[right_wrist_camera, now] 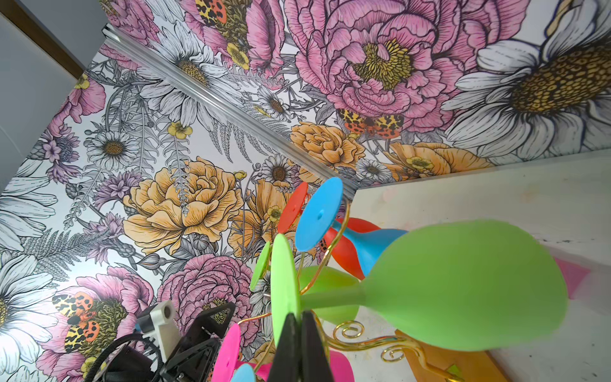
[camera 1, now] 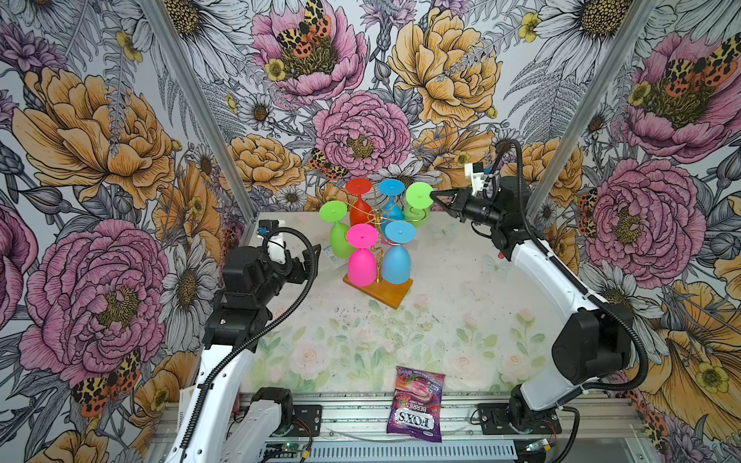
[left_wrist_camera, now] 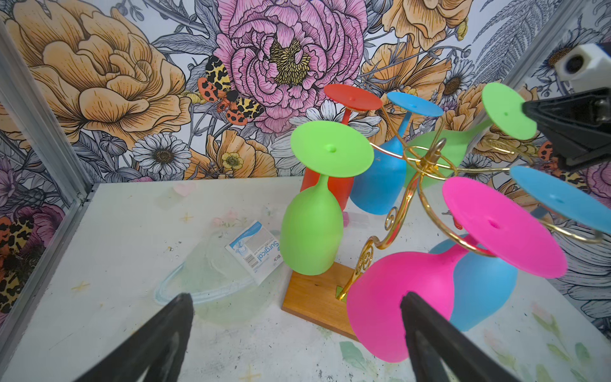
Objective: Take the wine glass off the wine glass rack
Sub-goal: Pick up the wine glass from the wine glass rack.
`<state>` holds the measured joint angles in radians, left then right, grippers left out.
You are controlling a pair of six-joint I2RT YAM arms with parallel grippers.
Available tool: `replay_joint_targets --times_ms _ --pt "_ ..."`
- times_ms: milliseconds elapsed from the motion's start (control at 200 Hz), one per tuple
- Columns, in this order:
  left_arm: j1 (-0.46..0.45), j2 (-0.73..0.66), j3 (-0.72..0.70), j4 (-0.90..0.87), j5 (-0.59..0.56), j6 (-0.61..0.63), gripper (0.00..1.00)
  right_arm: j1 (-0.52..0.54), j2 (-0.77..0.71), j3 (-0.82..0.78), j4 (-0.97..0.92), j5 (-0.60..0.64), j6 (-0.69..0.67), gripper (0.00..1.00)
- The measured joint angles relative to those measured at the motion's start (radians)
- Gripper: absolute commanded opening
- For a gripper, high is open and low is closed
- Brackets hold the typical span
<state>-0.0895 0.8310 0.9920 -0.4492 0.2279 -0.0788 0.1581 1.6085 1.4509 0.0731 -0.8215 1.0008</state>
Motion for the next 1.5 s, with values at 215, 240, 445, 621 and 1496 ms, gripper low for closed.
replay_joint_targets --times_ms 215,240,445,621,1496 --pt "0.000 0.008 0.079 -0.011 0.055 -0.047 0.99 -0.056 -0.074 -0.022 -0.072 0.026 -0.075 0.00" --pt "-0.002 0.011 0.089 -0.013 0.062 -0.053 0.99 -0.061 -0.089 -0.030 -0.078 0.029 -0.086 0.00" --pt "-0.072 0.066 0.196 -0.023 0.138 -0.136 0.96 -0.068 -0.222 -0.103 -0.122 0.033 -0.172 0.00" --pt "-0.232 0.145 0.285 -0.021 0.181 -0.182 0.95 -0.068 -0.312 -0.146 -0.208 0.048 -0.262 0.00" --pt "-0.617 0.587 0.581 -0.025 0.260 -0.187 0.73 -0.030 -0.592 -0.253 -0.437 -0.076 -0.468 0.00"
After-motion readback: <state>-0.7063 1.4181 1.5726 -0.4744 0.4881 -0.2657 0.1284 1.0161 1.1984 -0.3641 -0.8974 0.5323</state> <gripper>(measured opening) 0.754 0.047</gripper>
